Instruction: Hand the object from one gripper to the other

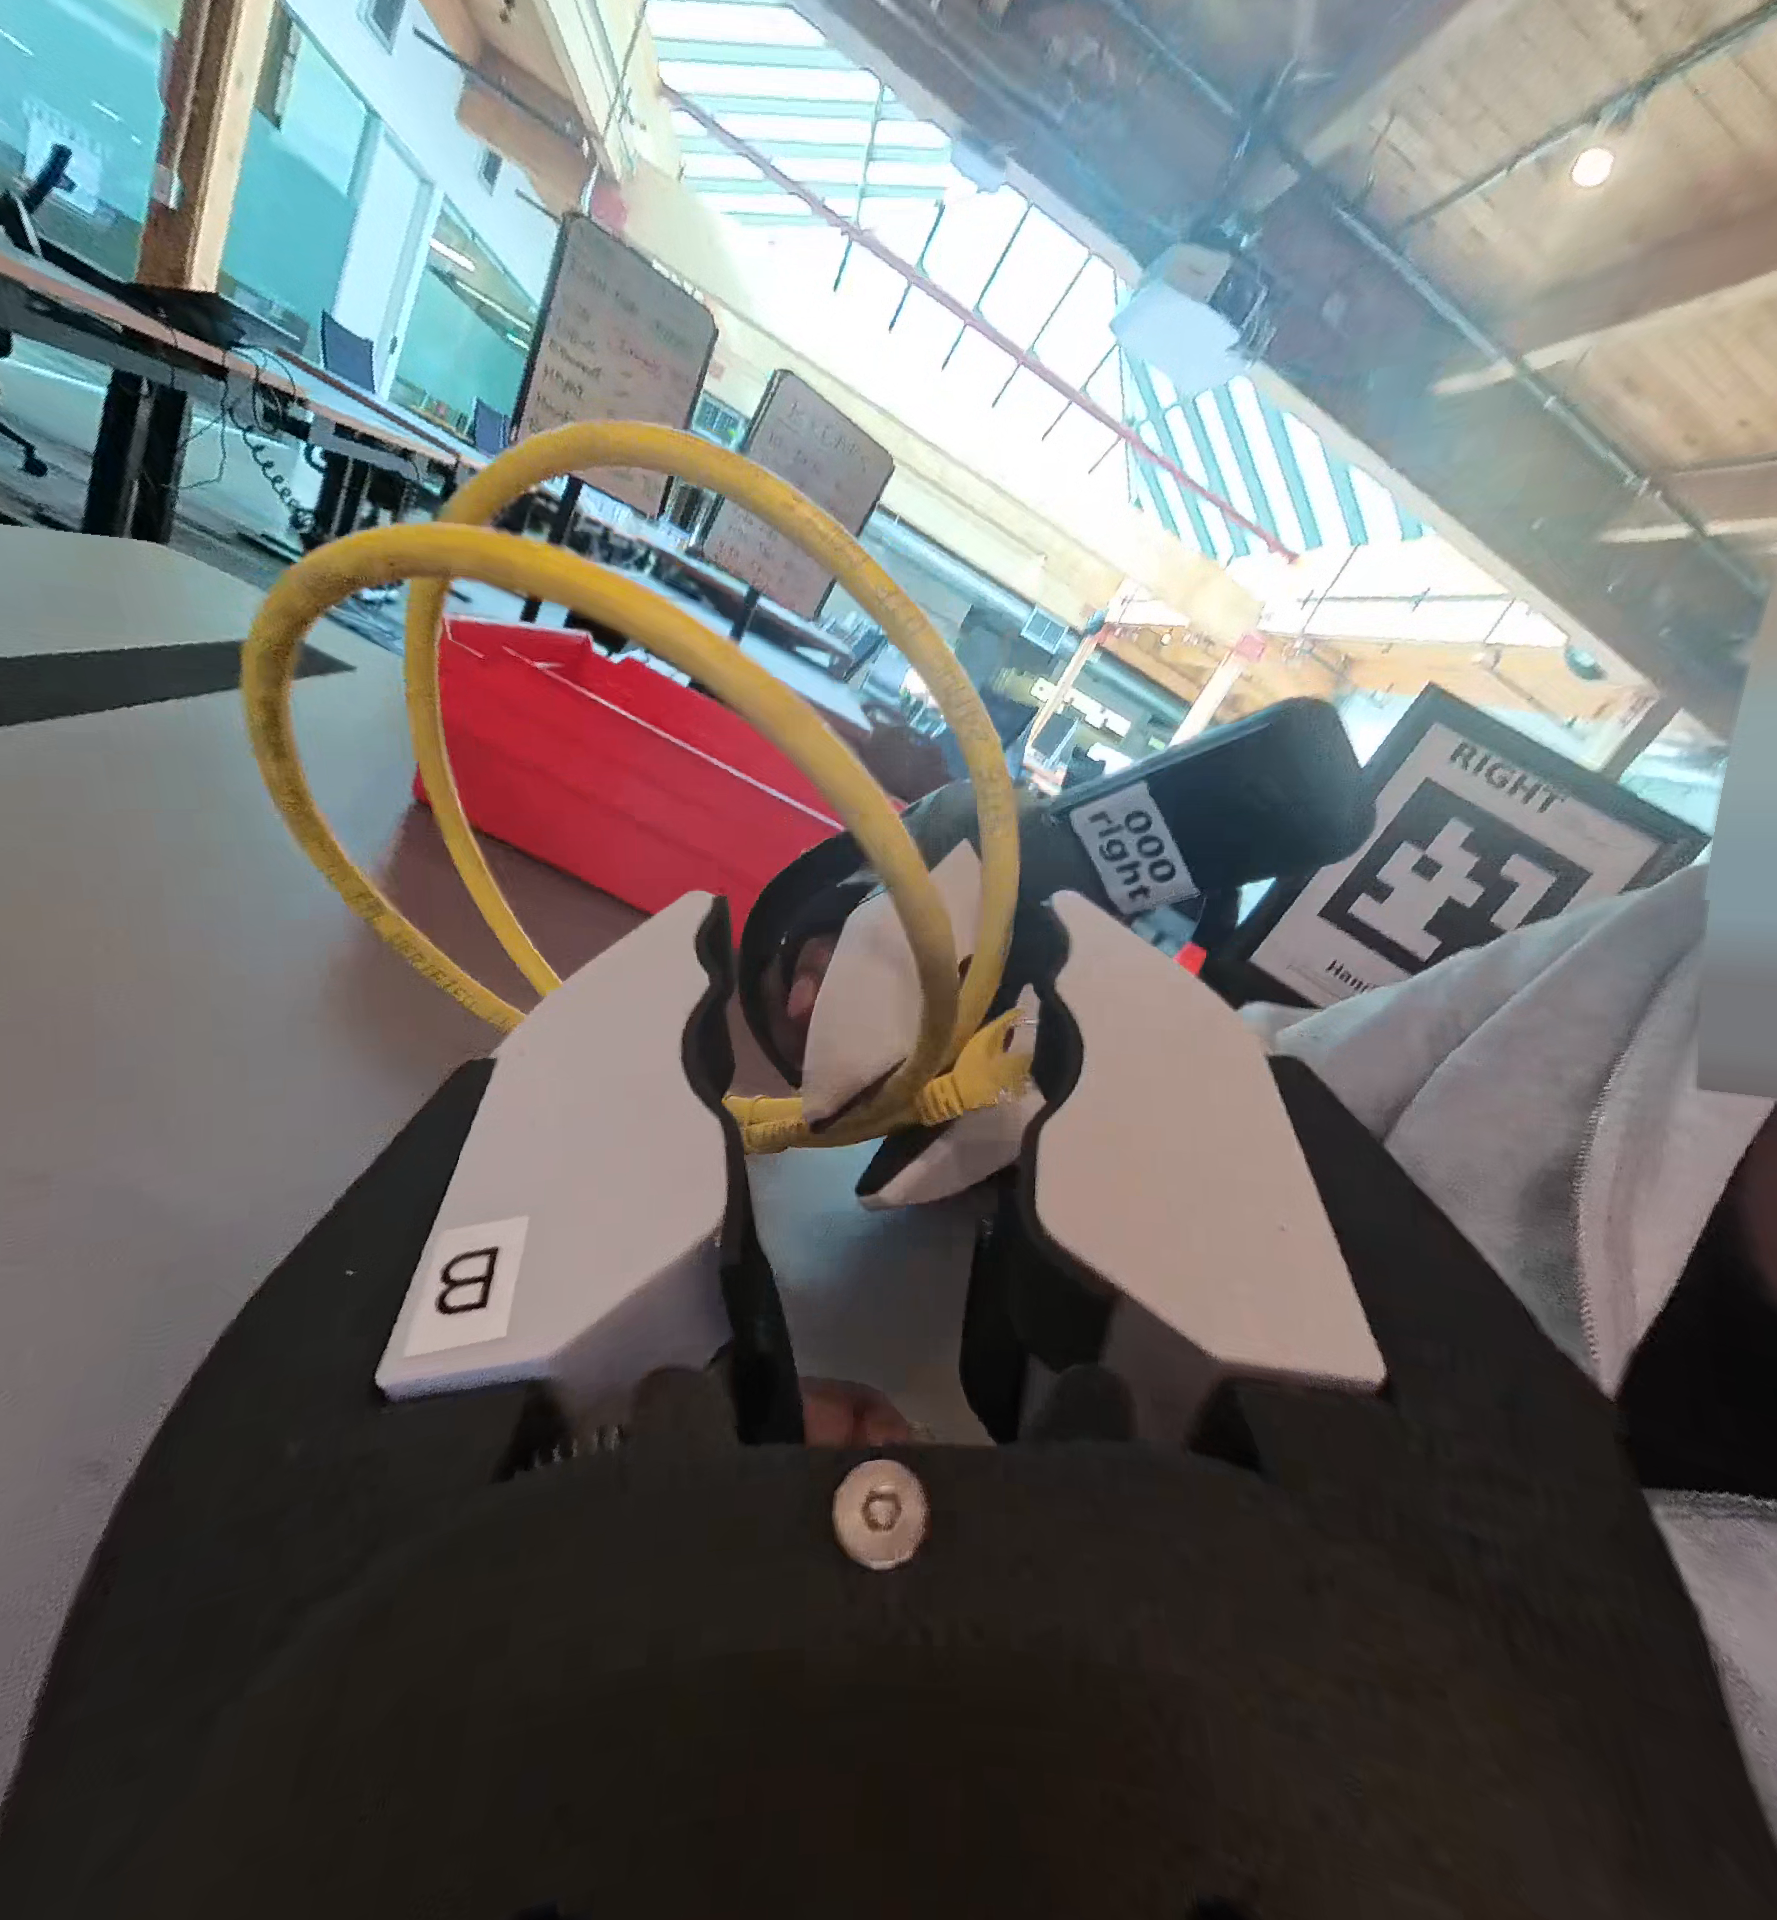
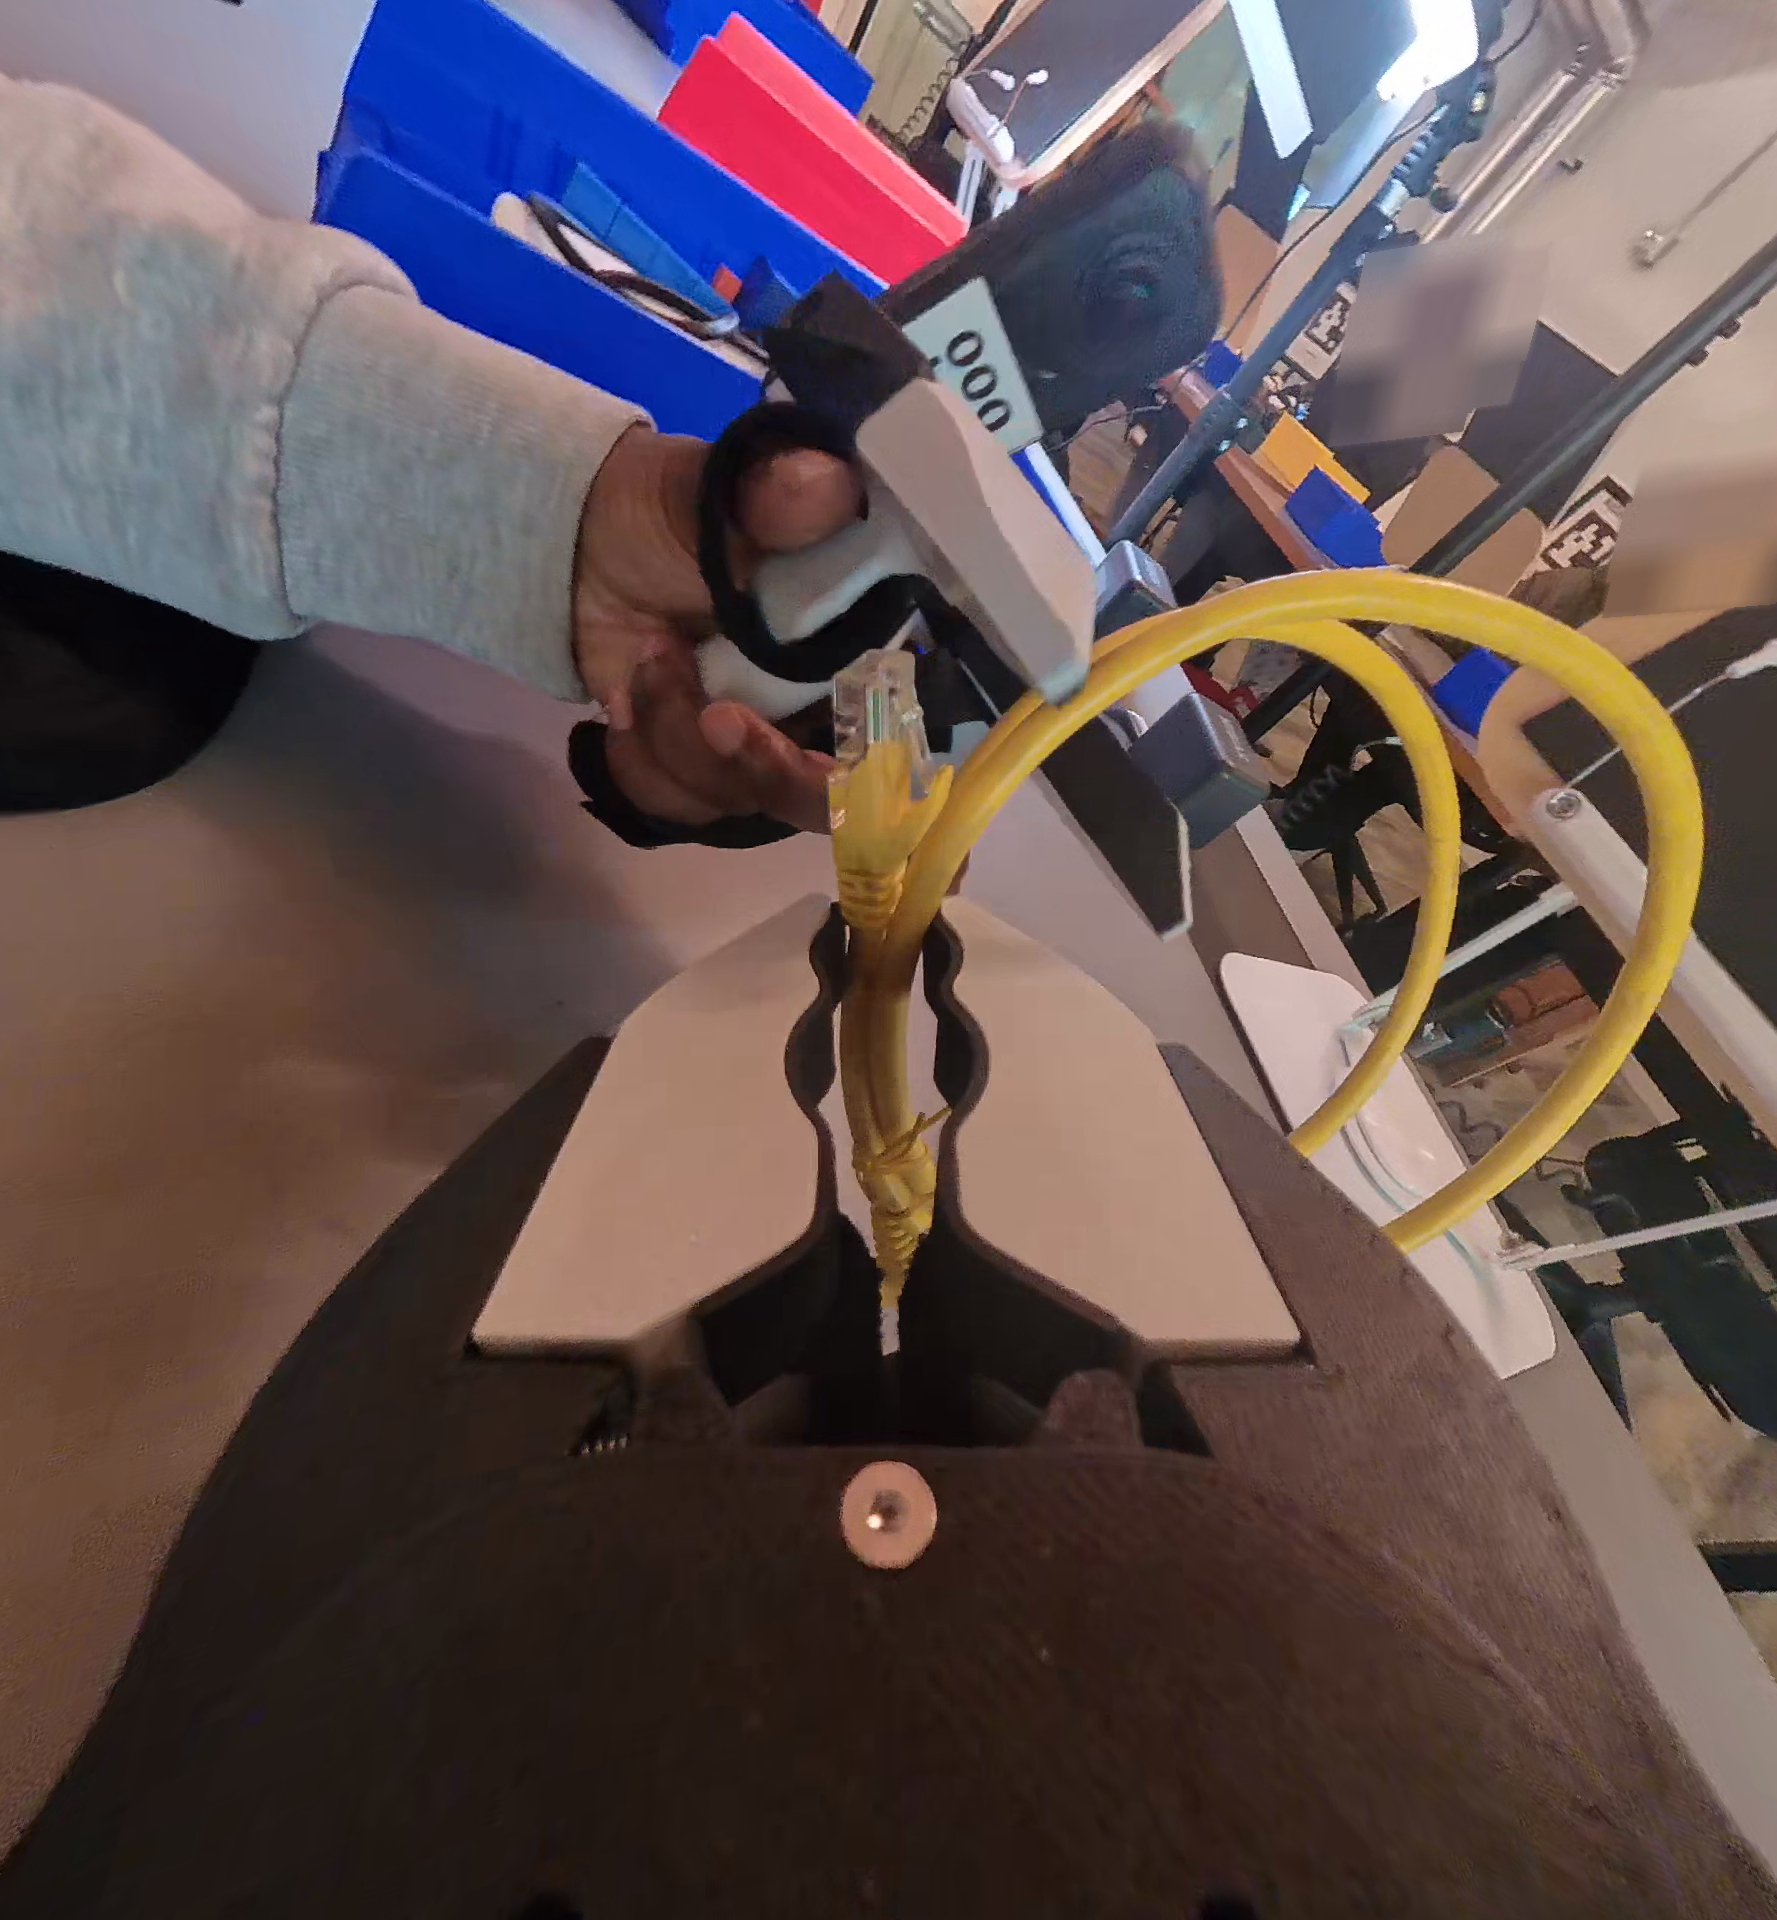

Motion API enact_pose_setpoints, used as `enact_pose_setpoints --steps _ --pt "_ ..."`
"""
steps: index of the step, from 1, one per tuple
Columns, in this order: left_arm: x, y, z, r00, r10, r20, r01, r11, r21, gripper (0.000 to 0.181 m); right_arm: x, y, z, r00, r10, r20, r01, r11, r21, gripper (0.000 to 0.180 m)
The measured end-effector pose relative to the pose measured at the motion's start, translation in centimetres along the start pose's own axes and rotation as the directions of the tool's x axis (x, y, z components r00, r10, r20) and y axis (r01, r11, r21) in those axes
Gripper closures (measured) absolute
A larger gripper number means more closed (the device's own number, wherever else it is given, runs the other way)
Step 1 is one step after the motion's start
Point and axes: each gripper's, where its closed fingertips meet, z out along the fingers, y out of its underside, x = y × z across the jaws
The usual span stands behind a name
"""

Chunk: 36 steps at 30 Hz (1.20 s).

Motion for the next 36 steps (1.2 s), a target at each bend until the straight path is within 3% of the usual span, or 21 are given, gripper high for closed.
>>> enact_pose_setpoints --steps 3,5,9,15,19,22,26,29,33,36 --pt "0.5 0.5 0.6 0.997 0.077 0.011 -0.077 0.997 -0.032 0.133 -0.6 0.3 0.3 0.999 -0.030 0.026 0.031 0.999 -0.021 0.165" --pt "0.9 0.5 0.8 0.993 0.118 -0.001 -0.118 0.993 -0.030 0.154 -0.9 0.5 0.5 0.998 -0.046 0.032 0.047 0.998 -0.034 0.165" --pt "1.5 0.5 0.8 0.988 0.153 -0.033 -0.154 0.988 -0.024 0.175 -1.0 0.6 0.5 0.998 -0.057 0.034 0.059 0.997 -0.042 0.165" --pt "2.2 1.1 1.1 0.966 0.253 -0.049 -0.255 0.965 -0.054 0.180 -1.0 1.1 0.7 0.996 -0.087 0.022 0.089 0.994 -0.071 0.164" --pt "1.4 1.3 1.1 0.929 0.371 0.024 -0.367 0.925 -0.099 0.180 -1.3 2.2 0.5 0.995 0.011 0.100 0.000 0.994 -0.106 0.147" --pt "-0.1 1.7 0.9 0.844 0.523 0.123 -0.497 0.847 -0.189 0.181 -0.6 2.0 -0.2 0.951 0.249 0.183 -0.243 0.968 -0.054 0.121" --pt "-1.3 2.5 1.0 0.697 0.698 0.163 -0.636 0.707 -0.310 0.181 2.1 -0.6 -2.1 0.836 0.482 0.262 -0.532 0.828 0.177 0.117" --pt "-1.8 4.2 1.5 0.581 0.806 0.110 -0.704 0.566 -0.429 0.180 2.8 -2.7 -3.2 0.791 0.518 0.325 -0.607 0.732 0.310 0.123" --pt "-2.4 6.2 1.9 0.449 0.893 0.013 -0.753 0.386 -0.533 0.180 1.1 -4.1 -2.9 0.757 0.498 0.423 -0.638 0.703 0.314 0.130" --pt "-2.9 7.3 1.8 0.397 0.917 -0.044 -0.760 0.302 -0.576 0.180 0.0 -4.3 -2.6 0.741 0.479 0.470 -0.643 0.708 0.292 0.163"
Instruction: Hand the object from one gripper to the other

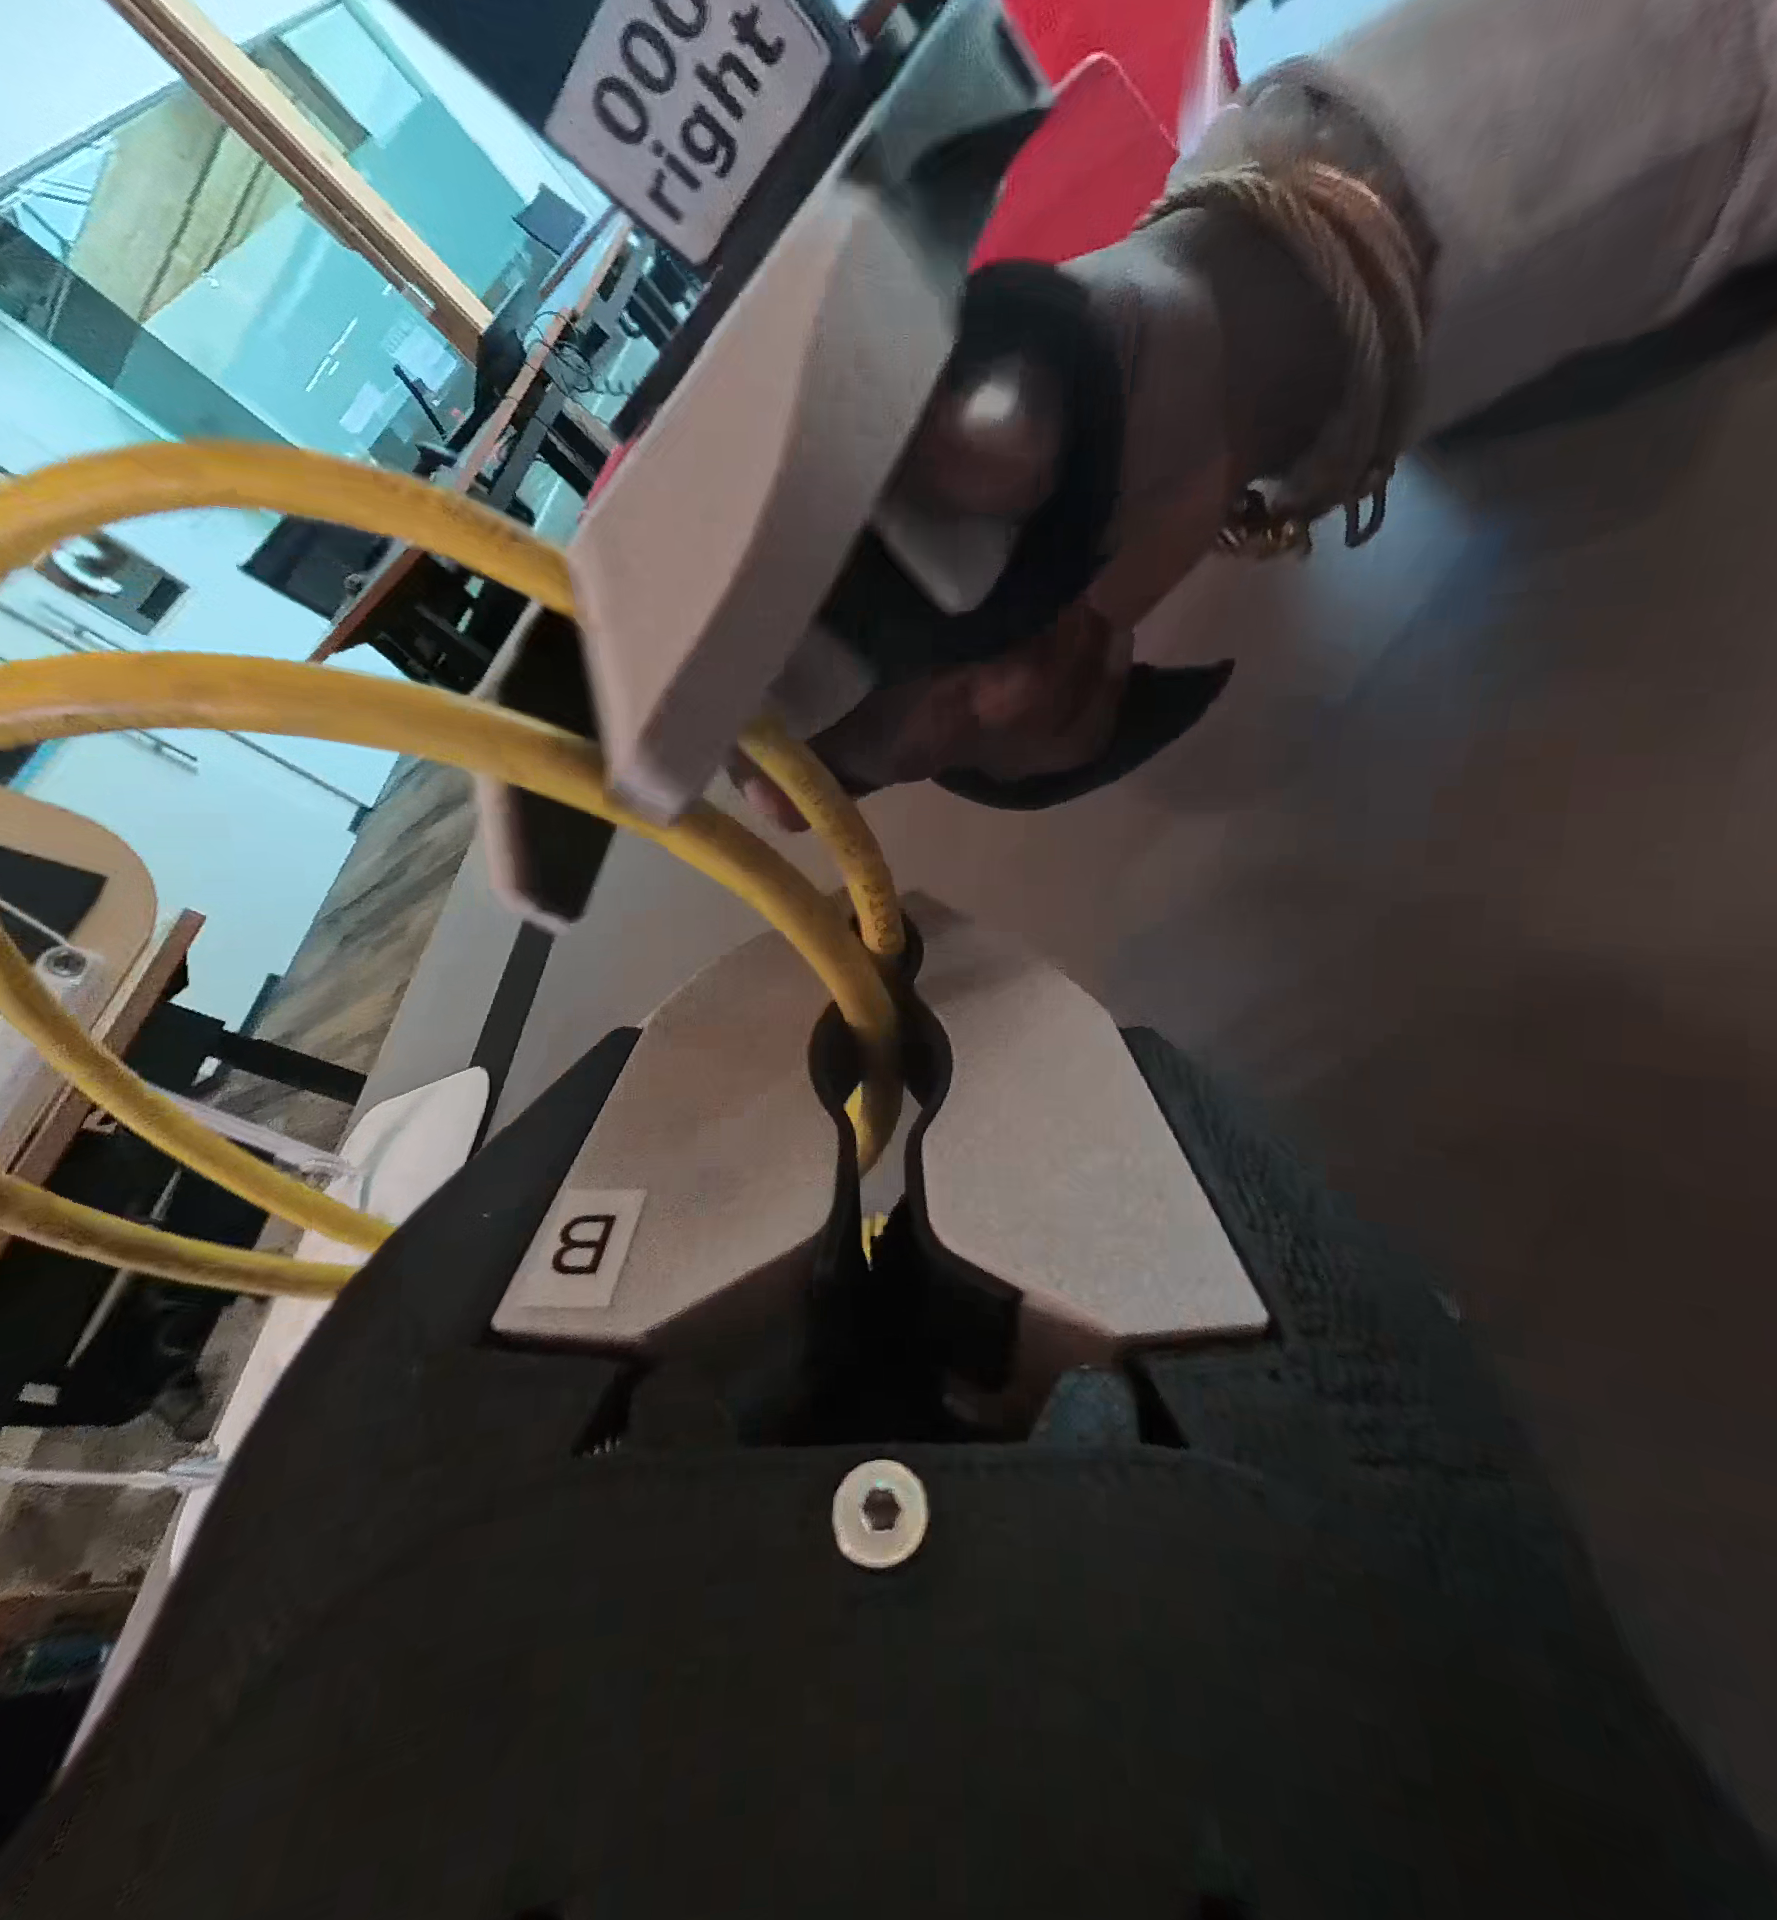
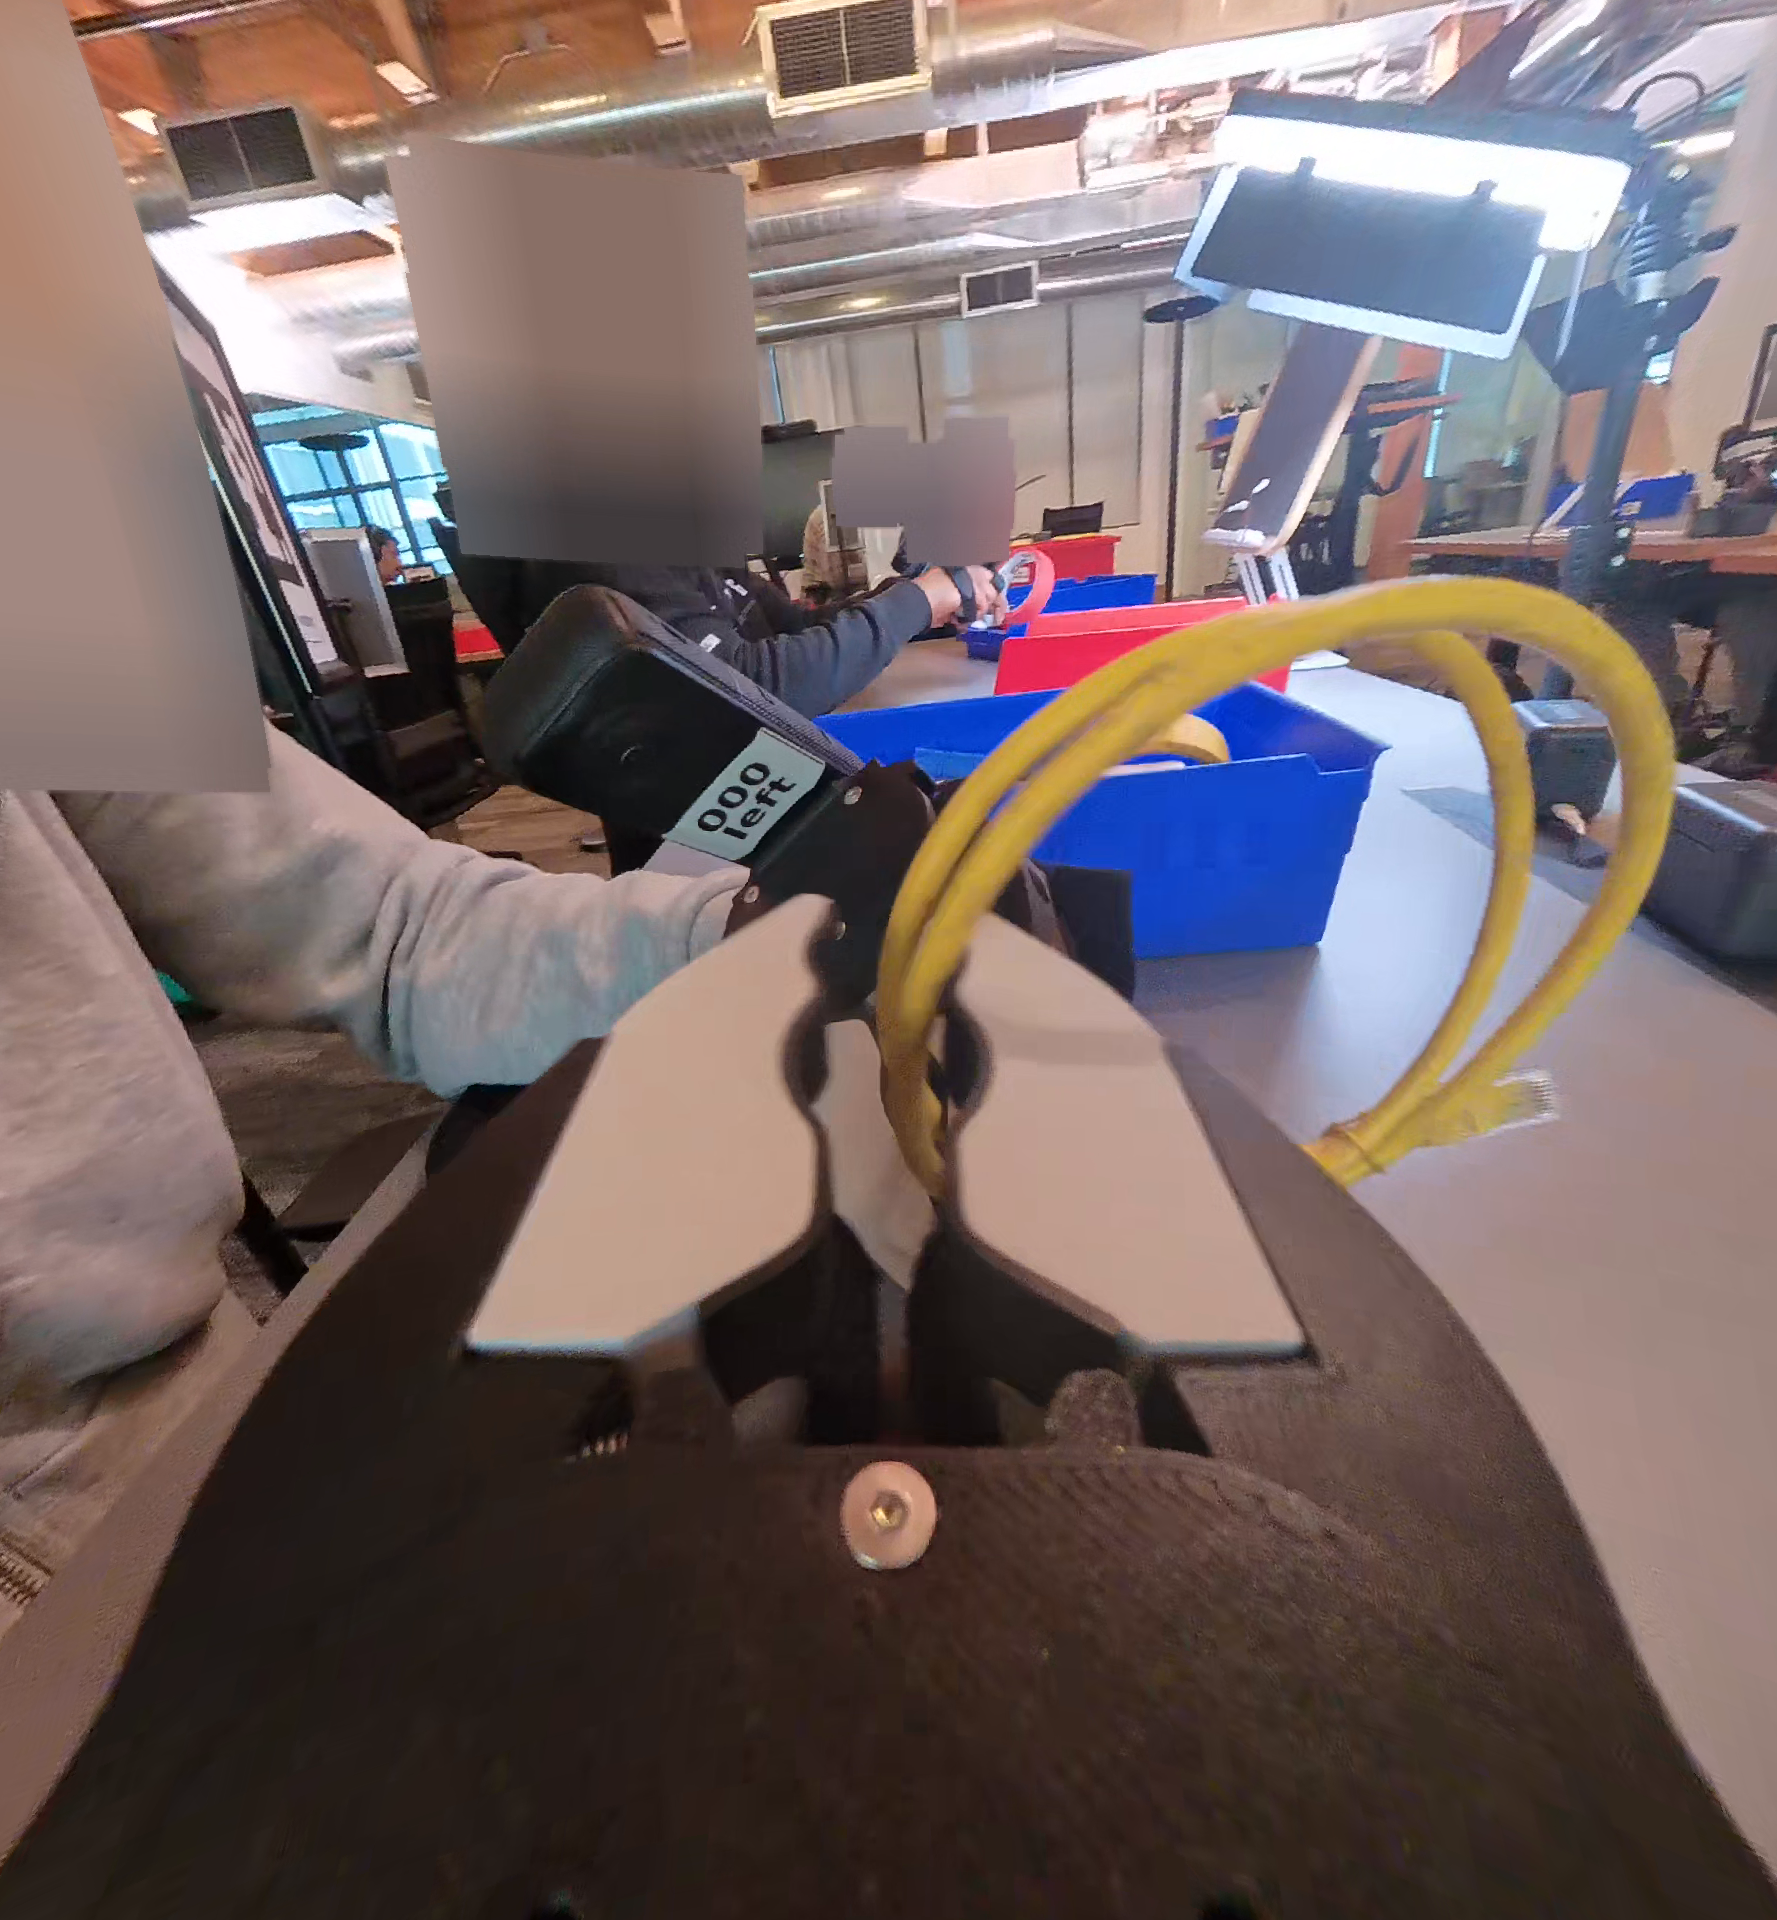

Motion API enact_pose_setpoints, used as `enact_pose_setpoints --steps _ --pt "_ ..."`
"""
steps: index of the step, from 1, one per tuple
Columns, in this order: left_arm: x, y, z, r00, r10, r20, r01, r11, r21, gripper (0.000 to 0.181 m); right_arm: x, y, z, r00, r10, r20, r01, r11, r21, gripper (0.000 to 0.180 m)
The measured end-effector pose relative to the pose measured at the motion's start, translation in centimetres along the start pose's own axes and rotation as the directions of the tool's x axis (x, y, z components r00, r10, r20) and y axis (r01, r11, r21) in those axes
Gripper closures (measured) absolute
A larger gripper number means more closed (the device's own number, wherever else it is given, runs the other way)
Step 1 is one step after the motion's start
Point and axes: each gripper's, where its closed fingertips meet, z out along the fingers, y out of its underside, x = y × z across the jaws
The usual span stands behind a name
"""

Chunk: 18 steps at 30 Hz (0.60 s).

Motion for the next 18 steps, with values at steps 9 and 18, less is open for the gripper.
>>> enact_pose_setpoints --steps 9,18 --pt "-1.9 -3.2 -2.2 0.918 -0.375 -0.132 0.397 0.871 0.290 0.142 0.5 -0.2 -1.1 0.978 -0.204 -0.049 0.203 0.979 -0.012 0.173" --pt "-4.2 -6.1 -5.1 0.628 -0.626 -0.463 0.778 0.481 0.405 0.123 2.0 4.6 -0.5 0.717 -0.695 -0.042 0.600 0.647 -0.470 0.173"
